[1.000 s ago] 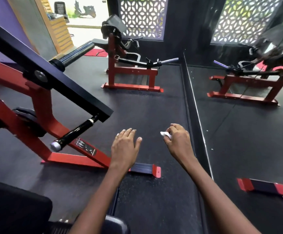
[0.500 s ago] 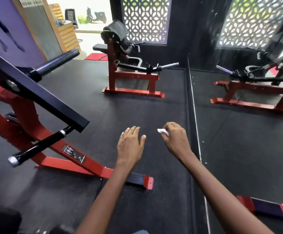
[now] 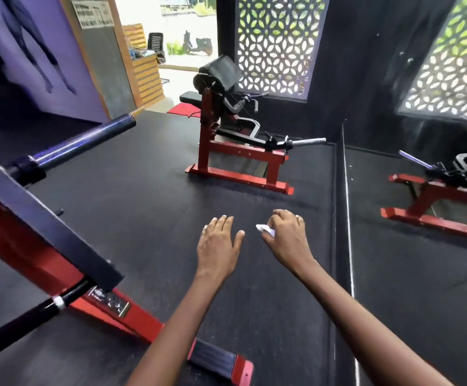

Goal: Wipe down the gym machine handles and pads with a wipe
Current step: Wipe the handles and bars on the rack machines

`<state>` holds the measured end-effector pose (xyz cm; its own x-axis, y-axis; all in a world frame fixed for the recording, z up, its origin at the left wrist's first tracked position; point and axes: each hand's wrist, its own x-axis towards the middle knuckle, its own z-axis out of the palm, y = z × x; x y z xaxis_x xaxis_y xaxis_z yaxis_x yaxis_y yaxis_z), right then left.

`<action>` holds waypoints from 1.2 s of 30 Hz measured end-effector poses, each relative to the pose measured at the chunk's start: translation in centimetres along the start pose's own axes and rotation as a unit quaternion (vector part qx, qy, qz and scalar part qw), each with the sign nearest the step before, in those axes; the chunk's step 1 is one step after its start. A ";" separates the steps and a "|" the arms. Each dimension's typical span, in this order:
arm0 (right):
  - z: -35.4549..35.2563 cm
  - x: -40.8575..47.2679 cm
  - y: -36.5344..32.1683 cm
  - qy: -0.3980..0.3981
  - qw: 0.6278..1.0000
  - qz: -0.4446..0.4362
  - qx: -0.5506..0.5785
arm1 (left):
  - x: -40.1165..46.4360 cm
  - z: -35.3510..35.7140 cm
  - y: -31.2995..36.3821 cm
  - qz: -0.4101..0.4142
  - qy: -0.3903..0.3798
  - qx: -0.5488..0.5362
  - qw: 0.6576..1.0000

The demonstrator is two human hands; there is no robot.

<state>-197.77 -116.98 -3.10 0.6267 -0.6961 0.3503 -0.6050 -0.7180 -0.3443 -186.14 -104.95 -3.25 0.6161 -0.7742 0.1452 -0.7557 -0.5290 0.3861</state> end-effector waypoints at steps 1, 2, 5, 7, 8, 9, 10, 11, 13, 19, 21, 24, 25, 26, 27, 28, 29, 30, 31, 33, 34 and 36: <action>0.5 2.0 0.4 -0.006 1.000 -0.006 0.002 | 1.9 0.2 0.0 -0.007 0.004 0.002 1.000; 0.8 3.7 0.6 -0.007 1.000 -0.012 0.006 | 3.3 0.3 0.0 -0.015 0.006 0.004 1.000; 2.3 9.6 1.4 -0.021 0.999 -0.021 0.025 | 8.6 0.7 -0.3 -0.037 0.000 0.011 0.999; 3.8 14.2 2.0 -0.034 0.998 -0.028 0.035 | 12.6 1.0 -1.0 -0.056 -0.002 0.025 0.998; 4.4 16.1 2.1 -0.043 0.998 -0.029 0.042 | 14.3 0.9 -1.3 -0.066 -0.002 0.031 0.997; 5.3 18.5 2.3 -0.051 0.997 -0.035 0.047 | 16.4 1.0 -1.7 -0.077 0.001 0.037 0.996; 6.2 20.7 2.4 -0.058 0.996 -0.042 0.047 | 18.3 1.1 -2.0 -0.091 0.002 0.043 0.995; 7.2 23.1 2.4 -0.071 0.995 -0.052 0.041 | 20.4 1.1 -2.4 -0.104 0.000 0.044 0.994; 9.4 28.3 2.4 -0.110 0.990 -0.081 0.018 | 25.0 1.6 -3.2 -0.139 -0.006 0.046 0.989; 15.6 43.7 1.2 -0.168 0.967 -0.191 0.003 | 37.8 2.3 -6.2 -0.251 0.029 0.062 0.966; 17.2 48.5 0.3 -0.179 0.958 -0.224 0.018 | 41.7 2.0 -7.3 -0.286 0.048 0.062 0.955; 19.9 55.3 -1.8 -0.191 0.939 -0.279 0.054 | 47.0 1.4 -9.1 -0.332 0.081 0.066 0.938; 20.7 56.9 -2.5 -0.194 0.935 -0.292 0.061 | 48.4 1.1 -9.5 -0.342 0.090 0.067 0.933; 21.7 58.8 -3.4 -0.200 0.927 -0.309 0.068 | 49.9 0.9 -10.2 -0.356 0.096 0.067 0.927; 22.8 60.6 -4.2 -0.204 0.921 -0.325 0.072 | 51.4 0.8 -11.0 -0.370 0.100 0.068 0.921; 24.0 62.3 -5.3 -0.210 0.914 -0.338 0.075 | 52.9 0.6 -12.0 -0.384 0.105 0.067 0.915; 25.3 64.0 -6.4 -0.216 0.909 -0.348 0.075 | 54.4 0.5 -13.2 -0.397 0.110 0.066 0.909; 26.5 65.4 -7.3 -0.223 0.904 -0.358 0.076 | 55.6 0.4 -14.3 -0.407 0.114 0.066 0.904; 27.8 67.1 -8.7 -0.228 0.896 -0.372 0.082 | 57.1 0.3 -15.9 -0.417 0.118 0.068 0.898; 30.7 70.5 -11.6 -0.238 0.883 -0.394 0.091 | 60.2 0.0 -18.9 -0.438 0.132 0.069 0.887; 32.1 72.2 -13.1 -0.241 0.877 -0.405 0.095 | 61.7 -0.3 -20.5 -0.448 0.137 0.068 0.881; 34.3 75.1 -16.0 -0.252 0.863 -0.427 0.102 | 64.5 -0.8 -23.6 -0.467 0.138 0.058 0.871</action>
<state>-124.14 -157.63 -1.12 0.9660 0.2123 0.1474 0.2491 -0.9166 -0.3127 -128.45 -142.13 -2.27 0.9924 0.1176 0.0372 0.0964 -0.9279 0.3602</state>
